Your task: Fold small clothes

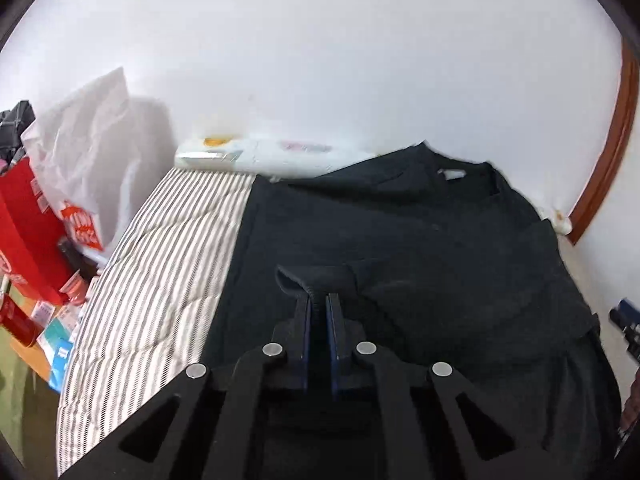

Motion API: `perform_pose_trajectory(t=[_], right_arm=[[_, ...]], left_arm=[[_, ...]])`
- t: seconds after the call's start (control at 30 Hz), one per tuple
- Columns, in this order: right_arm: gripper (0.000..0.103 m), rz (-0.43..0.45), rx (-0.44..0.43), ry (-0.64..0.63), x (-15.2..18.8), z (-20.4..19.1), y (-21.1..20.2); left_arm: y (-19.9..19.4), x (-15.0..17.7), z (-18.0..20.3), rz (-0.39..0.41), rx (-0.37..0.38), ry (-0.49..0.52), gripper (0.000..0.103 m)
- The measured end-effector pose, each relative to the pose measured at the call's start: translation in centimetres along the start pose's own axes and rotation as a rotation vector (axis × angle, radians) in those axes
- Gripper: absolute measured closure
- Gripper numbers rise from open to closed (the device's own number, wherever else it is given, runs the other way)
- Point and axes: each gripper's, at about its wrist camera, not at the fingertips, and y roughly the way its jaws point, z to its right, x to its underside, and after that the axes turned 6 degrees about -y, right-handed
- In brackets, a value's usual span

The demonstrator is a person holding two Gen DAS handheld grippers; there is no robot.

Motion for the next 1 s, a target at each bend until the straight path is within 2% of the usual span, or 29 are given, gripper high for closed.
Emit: perform_pose_trajectory(t=[0.13,0.2,0.3,0.37,0.47,0.6,0.77,1.0], right_arm=[[0.040,-0.002,0.046,0.010,-0.5,1.5,1.6],[0.040,-0.046,0.065,0.035,-0.2,2.4,3.5],[0.040,-0.160,0.039,0.108,0.8,3.9,6.6],[0.040,-0.192,0.021,0.153,1.6,4.8,7.3],[0.040,-0.158,-0.019,0.200,1.9,5.6,5.7],[0.036,-0.059,0.003,0.227,2.1,6.0,1.9],[0.036,-0.046,-0.007,0.166,2.4,5.0,-1.9],[0.036,-0.022,0.014,0.171,3.7,4.5,-6.0]], left_arm=[[1.2,1.5,-0.6,-0.060,-0.029,0.001,0.097],[1.5,2.0,-0.7,-0.081,-0.037,0.004,0.097],[1.3,2.3,-0.6,-0.089,-0.039,0.010,0.097],[1.0,2.4,-0.7,-0.094,-0.046,0.006,0.096],[0.0,2.6,-1.0,-0.096,-0.046,0.003,0.096],[-2.1,3.2,-1.4,-0.072,-0.055,0.010,0.096],[-5.0,4.2,-1.5,-0.074,-0.014,0.007,0.096],[-10.0,5.6,-1.2,-0.026,-0.022,0.046,0.096]])
